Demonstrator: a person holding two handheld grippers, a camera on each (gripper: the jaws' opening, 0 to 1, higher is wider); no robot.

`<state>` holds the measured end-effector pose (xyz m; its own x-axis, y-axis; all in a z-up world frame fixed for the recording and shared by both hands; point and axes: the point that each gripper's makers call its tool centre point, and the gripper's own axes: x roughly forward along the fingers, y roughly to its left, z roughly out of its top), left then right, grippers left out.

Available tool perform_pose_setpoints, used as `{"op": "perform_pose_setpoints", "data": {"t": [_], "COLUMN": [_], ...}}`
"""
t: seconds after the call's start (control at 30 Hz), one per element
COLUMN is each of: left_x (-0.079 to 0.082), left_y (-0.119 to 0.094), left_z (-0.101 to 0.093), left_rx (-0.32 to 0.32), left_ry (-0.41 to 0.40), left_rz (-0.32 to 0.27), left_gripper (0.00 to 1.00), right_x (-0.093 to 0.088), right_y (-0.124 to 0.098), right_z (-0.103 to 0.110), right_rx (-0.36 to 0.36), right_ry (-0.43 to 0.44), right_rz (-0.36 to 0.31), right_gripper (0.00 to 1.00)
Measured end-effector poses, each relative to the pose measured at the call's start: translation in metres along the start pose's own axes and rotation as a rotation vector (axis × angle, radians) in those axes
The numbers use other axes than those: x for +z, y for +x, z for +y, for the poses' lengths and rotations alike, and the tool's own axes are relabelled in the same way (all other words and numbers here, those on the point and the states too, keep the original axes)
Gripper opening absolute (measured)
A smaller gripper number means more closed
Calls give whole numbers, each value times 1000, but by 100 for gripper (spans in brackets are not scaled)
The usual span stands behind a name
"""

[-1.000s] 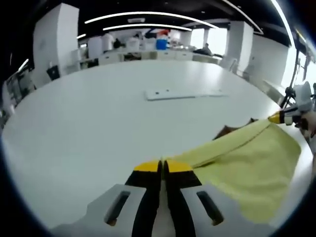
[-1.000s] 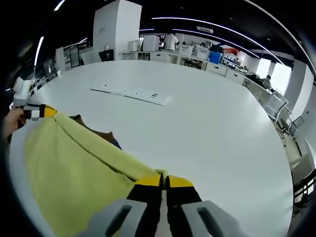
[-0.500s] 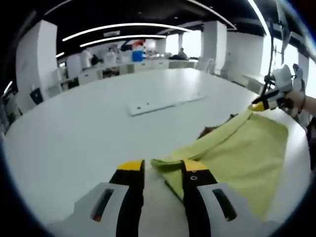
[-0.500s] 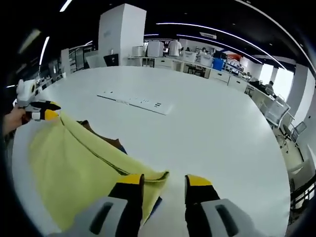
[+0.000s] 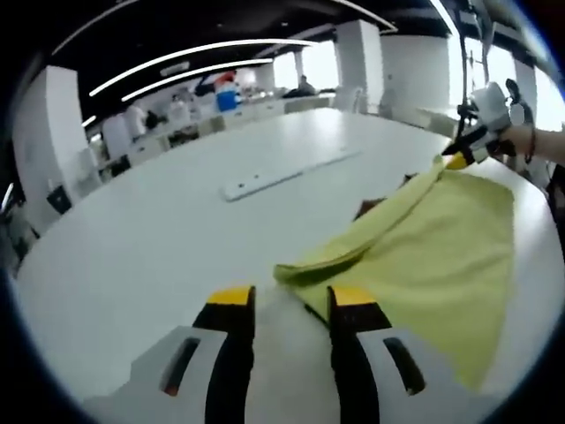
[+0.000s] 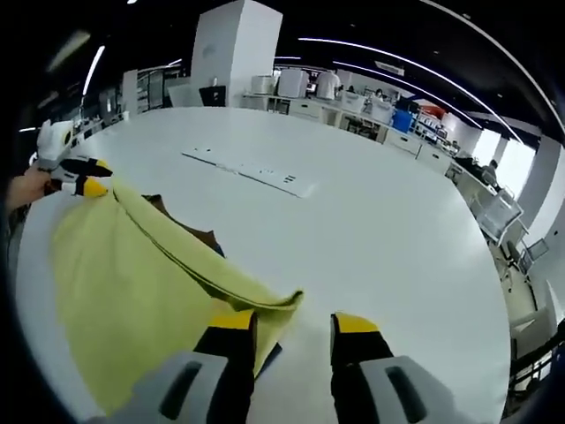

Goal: Fold the garment on the visible template until the final outline fits inside the template.

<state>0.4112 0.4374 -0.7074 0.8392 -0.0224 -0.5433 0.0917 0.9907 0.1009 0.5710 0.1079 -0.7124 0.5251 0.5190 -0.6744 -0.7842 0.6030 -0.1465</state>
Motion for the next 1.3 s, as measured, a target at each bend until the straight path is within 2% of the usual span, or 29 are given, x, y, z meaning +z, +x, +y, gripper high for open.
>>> {"op": "perform_pose_setpoints", "data": {"t": [0.13,0.27,0.37,0.5,0.67,0.87,1.3], "left_x": [2,6,8,10,14,21,33], "left_y": [7,18,24,27,17,-5,-54], "left_z": [5,10,16,21,19,16,-12], "left_rx": [30,43,78,97,93,83,29], "left_ry": [-22,-80,-139,-175,-245,-284,-239], "left_rz": [-4,-22,-30,-42,-61,-74,-77], "left_gripper": [28,28,28,28,29,35,50], "right_x": [5,7,6,6,9,14,6], "right_y": [9,17,22,23,17,-2,-57], "right_z": [-6,-11,-15,-19,-15,-5,32], "right_rx": [-21,-37,-46,-57,-32,5,69], "right_ry": [35,106,138,209,272,301,260], "right_rz": [-28,-41,-40,-47,-56,-58,-20], "right_gripper": [30,30,30,30,31,35,47]}}
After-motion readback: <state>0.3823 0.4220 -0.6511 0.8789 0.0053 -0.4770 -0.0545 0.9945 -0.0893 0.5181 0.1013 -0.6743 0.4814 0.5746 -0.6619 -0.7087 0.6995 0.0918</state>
